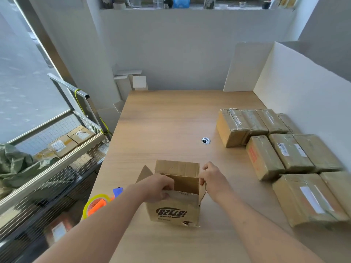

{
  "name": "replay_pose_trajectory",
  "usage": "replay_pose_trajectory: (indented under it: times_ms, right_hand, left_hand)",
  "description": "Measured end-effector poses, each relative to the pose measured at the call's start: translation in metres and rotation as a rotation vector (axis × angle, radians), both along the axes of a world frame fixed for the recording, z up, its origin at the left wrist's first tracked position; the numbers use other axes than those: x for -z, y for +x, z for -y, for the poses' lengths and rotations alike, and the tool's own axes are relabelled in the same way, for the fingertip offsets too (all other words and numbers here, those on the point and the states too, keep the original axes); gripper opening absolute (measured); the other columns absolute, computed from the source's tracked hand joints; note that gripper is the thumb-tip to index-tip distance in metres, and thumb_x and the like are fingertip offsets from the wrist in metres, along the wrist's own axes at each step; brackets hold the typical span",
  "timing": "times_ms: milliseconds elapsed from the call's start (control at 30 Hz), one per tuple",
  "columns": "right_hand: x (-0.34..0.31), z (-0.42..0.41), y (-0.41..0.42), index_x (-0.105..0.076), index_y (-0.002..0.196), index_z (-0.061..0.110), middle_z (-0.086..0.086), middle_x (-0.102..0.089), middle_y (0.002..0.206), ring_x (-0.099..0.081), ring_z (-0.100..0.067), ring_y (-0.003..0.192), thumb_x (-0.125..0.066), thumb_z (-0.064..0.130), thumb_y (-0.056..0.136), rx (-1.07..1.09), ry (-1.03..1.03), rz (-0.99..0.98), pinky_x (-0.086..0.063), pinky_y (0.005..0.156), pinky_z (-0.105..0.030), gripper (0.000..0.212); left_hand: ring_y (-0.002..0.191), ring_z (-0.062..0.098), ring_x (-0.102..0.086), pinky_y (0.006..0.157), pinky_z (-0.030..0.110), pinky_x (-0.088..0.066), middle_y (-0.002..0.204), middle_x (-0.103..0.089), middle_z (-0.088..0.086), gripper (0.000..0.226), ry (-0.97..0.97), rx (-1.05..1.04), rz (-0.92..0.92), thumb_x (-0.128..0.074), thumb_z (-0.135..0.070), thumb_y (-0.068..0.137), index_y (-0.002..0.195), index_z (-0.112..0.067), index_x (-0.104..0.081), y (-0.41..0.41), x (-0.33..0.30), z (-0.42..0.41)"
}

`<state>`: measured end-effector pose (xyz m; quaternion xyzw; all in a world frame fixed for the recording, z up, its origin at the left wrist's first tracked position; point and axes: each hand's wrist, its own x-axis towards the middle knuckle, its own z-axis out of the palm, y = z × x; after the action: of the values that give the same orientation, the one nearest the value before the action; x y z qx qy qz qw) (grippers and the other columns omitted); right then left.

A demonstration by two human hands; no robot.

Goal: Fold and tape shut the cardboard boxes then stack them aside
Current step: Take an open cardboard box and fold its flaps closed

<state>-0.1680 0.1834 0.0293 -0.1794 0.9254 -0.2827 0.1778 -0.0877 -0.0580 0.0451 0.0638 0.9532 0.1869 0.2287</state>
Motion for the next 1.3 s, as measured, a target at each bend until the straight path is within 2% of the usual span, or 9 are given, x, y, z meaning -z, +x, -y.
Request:
replay_pose_trajectory:
  times_ms: [100, 300, 467, 600, 733, 833, 1000, 1133, 1300]
  right_hand:
    - [0.003, -0.007, 0.005, -0.051, 0.088, 0.011, -0.009, -0.057, 0.095, -0.059, -0.033, 0.078, -0.057, 0.015, 0.065, 0.119, 0.007, 0.065, -0.042, 0.062, -0.041, 0.024]
    - [0.024, -0.024, 0.008, -0.065, 0.091, 0.023, 0.002, -0.046, 0.122, -0.045, -0.016, 0.097, -0.058, 0.004, 0.093, -0.011, 0.12, 0.035, -0.044, 0.083, -0.031, 0.02]
    - [0.029, -0.024, 0.015, -0.072, 0.089, 0.026, 0.007, -0.046, 0.108, -0.054, -0.017, 0.094, -0.049, -0.018, 0.081, 0.03, 0.067, 0.051, -0.052, 0.084, -0.039, 0.05]
    - [0.03, -0.022, 0.017, -0.074, 0.106, 0.026, 0.0, -0.048, 0.116, -0.056, -0.021, 0.105, -0.046, -0.023, 0.082, -0.087, 0.095, 0.077, -0.051, 0.091, -0.034, 0.061]
    - [0.032, -0.016, 0.017, -0.071, 0.084, 0.037, -0.001, -0.05, 0.112, -0.056, -0.018, 0.098, -0.048, -0.02, 0.083, -0.125, 0.122, 0.085, -0.052, 0.088, -0.031, 0.061]
    - [0.03, -0.011, 0.021, -0.072, 0.105, 0.035, 0.0, -0.045, 0.121, -0.056, -0.017, 0.098, -0.047, -0.018, 0.085, -0.1, 0.145, 0.088, -0.053, 0.087, -0.031, 0.062]
    - [0.034, -0.004, 0.035, -0.028, 0.149, 0.05, 0.004, -0.021, 0.144, -0.06, -0.016, 0.089, -0.062, -0.002, 0.086, -0.032, 0.167, 0.094, -0.06, 0.069, -0.033, 0.089]
    - [0.04, 0.002, 0.038, 0.018, 0.149, 0.06, 0.003, -0.004, 0.159, -0.06, -0.018, 0.094, -0.081, 0.006, 0.079, -0.002, 0.212, 0.01, -0.056, 0.061, -0.029, 0.133]
    - [0.036, 0.006, 0.034, -0.001, 0.158, 0.049, 0.002, -0.033, 0.126, -0.054, -0.017, 0.094, -0.072, 0.025, 0.092, 0.096, 0.166, -0.071, -0.055, 0.068, -0.033, 0.1]
  left_hand:
    - [0.094, 0.012, -0.059, 0.082, 0.031, -0.051, 0.098, -0.061, -0.015, 0.012, 0.023, 0.024, -0.008, -0.072, -0.032, 0.091, 0.101, -0.031, -0.066, 0.006, 0.003, -0.002]
    - [0.138, 0.022, -0.029, 0.115, 0.044, -0.03, 0.139, -0.035, -0.003, 0.056, -0.133, -0.204, -0.116, -0.068, -0.08, 0.066, 0.105, -0.039, -0.066, 0.024, 0.023, 0.015]
    - [0.111, 0.015, -0.051, 0.096, 0.037, -0.049, 0.123, -0.036, -0.011, 0.033, 0.188, -0.195, -0.061, -0.084, -0.064, 0.068, 0.078, -0.043, -0.06, 0.038, 0.026, 0.015]
    - [0.113, 0.007, -0.05, 0.097, 0.037, -0.048, 0.134, -0.038, -0.018, 0.03, 0.149, -0.128, -0.123, -0.075, -0.069, 0.072, 0.081, -0.043, -0.064, 0.048, 0.028, 0.007]
    - [0.126, -0.001, -0.044, 0.102, 0.033, -0.045, 0.149, -0.032, -0.025, 0.019, 0.148, -0.043, -0.014, -0.084, -0.051, 0.078, 0.074, -0.037, -0.073, 0.057, 0.02, -0.002]
    - [0.134, -0.001, -0.039, 0.105, 0.029, -0.042, 0.155, -0.023, -0.027, 0.019, 0.182, -0.043, -0.019, -0.085, -0.05, 0.078, 0.078, -0.034, -0.075, 0.062, 0.021, -0.002]
    - [0.129, 0.007, -0.048, 0.106, 0.028, -0.041, 0.147, -0.035, -0.016, 0.013, 0.187, -0.134, -0.013, -0.072, -0.039, 0.091, 0.089, -0.044, -0.061, 0.062, 0.031, -0.005]
    - [0.099, 0.009, -0.055, 0.086, 0.026, -0.045, 0.13, -0.046, -0.016, 0.023, 0.047, -0.192, -0.03, -0.062, -0.039, 0.1, 0.12, -0.035, -0.052, 0.056, 0.035, -0.009]
    - [0.117, 0.016, -0.05, 0.086, 0.032, -0.05, 0.133, -0.045, -0.009, 0.035, -0.081, -0.225, -0.117, -0.063, -0.04, 0.098, 0.127, -0.025, -0.049, 0.053, 0.049, -0.02]
